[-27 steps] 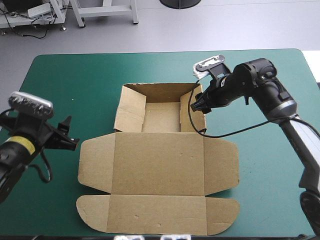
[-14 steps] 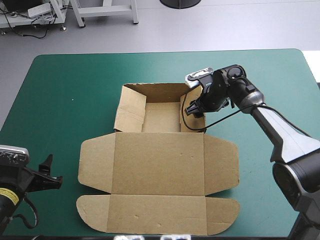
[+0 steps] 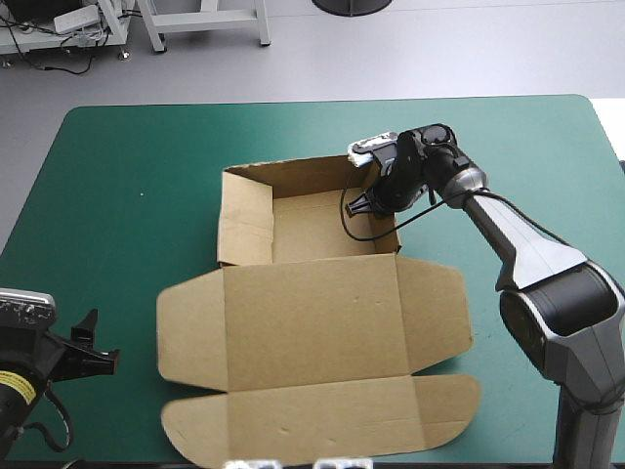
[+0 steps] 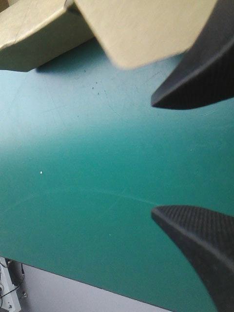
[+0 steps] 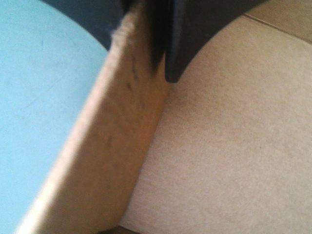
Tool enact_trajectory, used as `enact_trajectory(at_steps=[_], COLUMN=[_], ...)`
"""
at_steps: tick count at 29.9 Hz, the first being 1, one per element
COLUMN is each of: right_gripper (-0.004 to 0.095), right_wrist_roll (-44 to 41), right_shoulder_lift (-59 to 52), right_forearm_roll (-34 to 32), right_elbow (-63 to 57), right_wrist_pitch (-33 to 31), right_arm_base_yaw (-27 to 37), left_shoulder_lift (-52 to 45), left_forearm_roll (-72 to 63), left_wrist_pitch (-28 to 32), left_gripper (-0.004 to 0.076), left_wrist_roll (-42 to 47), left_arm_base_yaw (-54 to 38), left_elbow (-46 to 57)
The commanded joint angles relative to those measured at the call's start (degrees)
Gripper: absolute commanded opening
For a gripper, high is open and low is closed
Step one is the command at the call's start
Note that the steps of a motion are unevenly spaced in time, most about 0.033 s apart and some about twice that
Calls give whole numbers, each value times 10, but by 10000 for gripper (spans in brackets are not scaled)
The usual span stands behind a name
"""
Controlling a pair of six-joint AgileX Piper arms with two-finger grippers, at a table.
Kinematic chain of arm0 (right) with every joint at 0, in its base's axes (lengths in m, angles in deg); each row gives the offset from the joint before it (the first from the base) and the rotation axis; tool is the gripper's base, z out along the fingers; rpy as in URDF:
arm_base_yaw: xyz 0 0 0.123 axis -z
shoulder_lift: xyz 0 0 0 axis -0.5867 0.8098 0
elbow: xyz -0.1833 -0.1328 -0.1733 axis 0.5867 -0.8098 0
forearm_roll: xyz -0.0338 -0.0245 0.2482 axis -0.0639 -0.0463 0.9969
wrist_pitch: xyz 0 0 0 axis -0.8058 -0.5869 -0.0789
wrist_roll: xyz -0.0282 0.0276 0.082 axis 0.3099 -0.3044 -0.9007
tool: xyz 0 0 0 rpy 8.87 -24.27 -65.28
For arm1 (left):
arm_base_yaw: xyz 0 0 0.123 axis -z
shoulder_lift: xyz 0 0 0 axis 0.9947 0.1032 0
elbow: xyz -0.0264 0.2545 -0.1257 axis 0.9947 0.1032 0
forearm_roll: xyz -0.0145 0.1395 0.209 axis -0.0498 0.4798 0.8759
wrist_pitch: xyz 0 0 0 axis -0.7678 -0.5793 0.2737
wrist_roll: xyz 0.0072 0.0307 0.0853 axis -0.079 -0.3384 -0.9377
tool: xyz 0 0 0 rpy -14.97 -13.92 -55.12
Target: Fold the box
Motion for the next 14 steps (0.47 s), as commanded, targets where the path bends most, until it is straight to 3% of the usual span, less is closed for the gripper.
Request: enact_trajectory(at_steps=[1, 8, 14], right_gripper=[-25, -24, -25], right_wrist_roll=[32, 52, 77], right_shoulder_lift=[-23, -9, -8], right_forearm_roll=[-1, -3, -45], right_elbow=[34, 37, 75], right_wrist_pitch=[-13, -43, -83], right_arm_base_yaw=[9, 48, 143], left_shoulder_lift=[5, 5, 5], left_forearm_roll=[18, 31, 46], left_wrist_pitch=[19, 26, 26], left_gripper=[392, 390, 390], left_wrist_roll=[8, 10, 13], left_arm_base_yaw=[3, 3, 3], left_elbow=[-14, -14, -14])
